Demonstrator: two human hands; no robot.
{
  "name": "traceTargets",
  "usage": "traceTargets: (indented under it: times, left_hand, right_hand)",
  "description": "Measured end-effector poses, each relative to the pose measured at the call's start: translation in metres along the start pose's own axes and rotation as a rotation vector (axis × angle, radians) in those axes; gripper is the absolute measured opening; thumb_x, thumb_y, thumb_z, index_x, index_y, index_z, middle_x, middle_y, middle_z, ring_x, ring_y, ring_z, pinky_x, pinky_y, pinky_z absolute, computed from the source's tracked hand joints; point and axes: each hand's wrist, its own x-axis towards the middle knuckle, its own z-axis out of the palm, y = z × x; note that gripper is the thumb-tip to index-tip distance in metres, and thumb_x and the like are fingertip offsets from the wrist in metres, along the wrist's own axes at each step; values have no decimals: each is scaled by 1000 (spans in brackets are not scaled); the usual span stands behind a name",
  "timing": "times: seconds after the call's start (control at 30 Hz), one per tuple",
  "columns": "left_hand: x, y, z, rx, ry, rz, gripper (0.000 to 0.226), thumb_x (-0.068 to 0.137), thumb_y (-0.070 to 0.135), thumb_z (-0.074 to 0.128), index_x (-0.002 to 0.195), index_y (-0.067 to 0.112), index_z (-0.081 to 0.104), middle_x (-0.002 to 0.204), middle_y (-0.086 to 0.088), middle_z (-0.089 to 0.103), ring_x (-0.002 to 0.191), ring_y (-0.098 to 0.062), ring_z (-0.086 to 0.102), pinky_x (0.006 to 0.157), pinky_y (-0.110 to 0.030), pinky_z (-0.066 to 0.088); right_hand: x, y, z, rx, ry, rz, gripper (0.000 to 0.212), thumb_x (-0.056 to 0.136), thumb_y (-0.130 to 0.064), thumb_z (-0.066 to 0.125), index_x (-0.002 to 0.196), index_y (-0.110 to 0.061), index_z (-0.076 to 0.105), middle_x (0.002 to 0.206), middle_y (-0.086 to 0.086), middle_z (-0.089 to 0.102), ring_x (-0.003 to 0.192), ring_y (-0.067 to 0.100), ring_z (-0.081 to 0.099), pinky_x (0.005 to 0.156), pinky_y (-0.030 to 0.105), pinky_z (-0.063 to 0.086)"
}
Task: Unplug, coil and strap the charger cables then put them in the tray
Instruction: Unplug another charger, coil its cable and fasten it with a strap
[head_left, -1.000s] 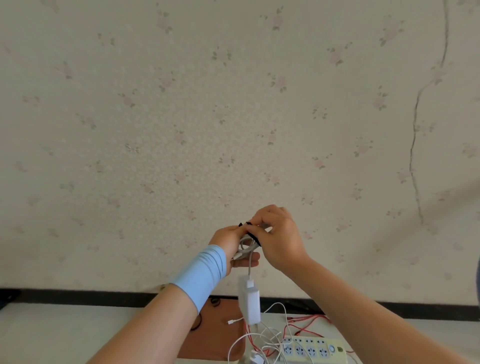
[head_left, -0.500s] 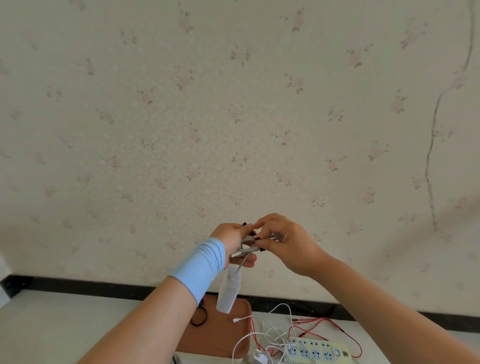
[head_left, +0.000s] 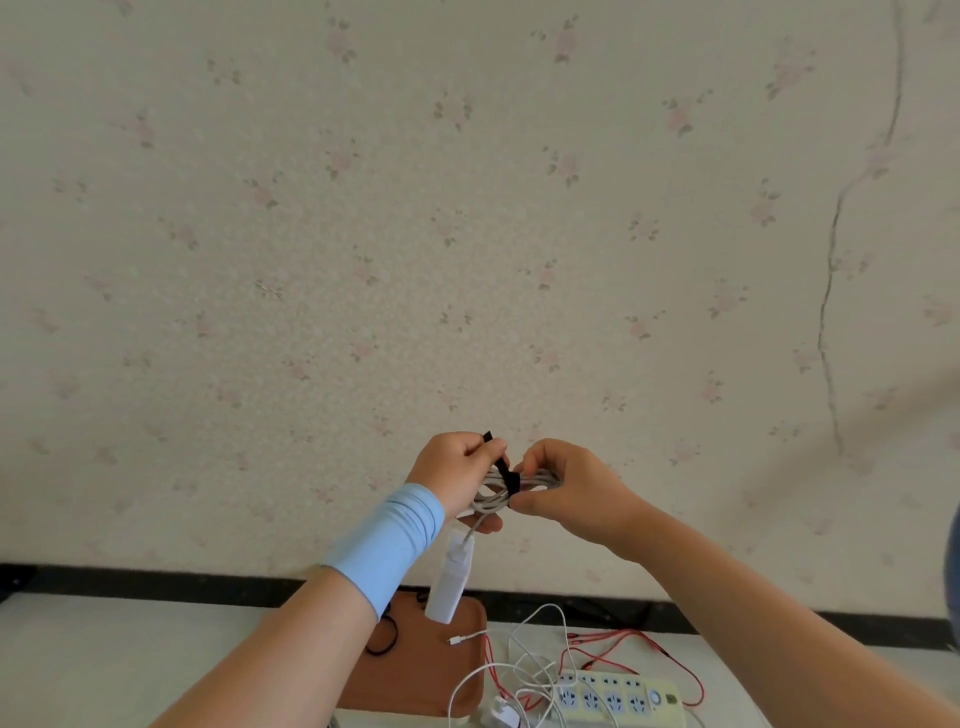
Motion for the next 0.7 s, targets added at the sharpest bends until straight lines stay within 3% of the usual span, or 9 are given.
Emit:
traceTargets:
  times: [0.13,0.23,0.33,0.43,0.5,0.57,0.7]
  left_hand:
    - [0,0,3,49,-22,51,38,96,32,59,85,-3,65,82,-27,69,60,-40,70,60,-55,59]
    - [5,-2,0,260,-15,176,44,94,34,62,62,4,55,56,-6,56,50,-17,56,59,-31,51]
    - [6,-3,-4,471,-77,304,46,90,36,66,53,13,50,50,1,40,48,-11,36,52,-22,34]
    - [5,-5,-7,503,-105,384,39,86,38,71,56,14,63,52,5,50,47,-9,39,51,-19,35]
    - [5,-5,-9,445,-68,442,24,85,35,73,65,22,72,68,11,64,54,-6,51,58,-19,44]
    - [6,-5,-11,357,-27,470,17,85,32,73,72,21,76,77,8,67,63,-12,60,66,-24,50]
    - [7,-3,-16,238,-21,371,24,87,28,69,71,13,76,66,-18,62,58,-16,50,63,-30,45]
  right_hand:
    - [1,0,-9,-145,-67,4,38,78,-20,86,106,-22,61,99,-2,71,80,11,68,69,20,55]
    - [2,0,-15,-245,-66,13,30,75,-17,88,93,-20,64,92,-3,70,75,11,64,65,22,54]
    - [3,0,-17,-370,-72,-2,33,73,-13,88,81,-25,58,90,-6,65,75,9,58,61,16,44]
    - [2,-2,-15,-420,-62,-46,36,75,-11,86,77,-28,54,86,-9,62,72,4,54,59,13,39]
    - [2,-5,-14,-403,-38,-92,37,75,-10,86,77,-28,53,84,-9,63,72,4,55,60,13,40]
    - [2,-9,-13,-365,12,-131,38,74,-10,85,78,-27,52,83,-6,64,71,8,57,59,15,42]
    - [0,-14,-10,-283,58,-223,52,75,-6,84,90,-26,39,87,0,65,71,12,63,61,26,52]
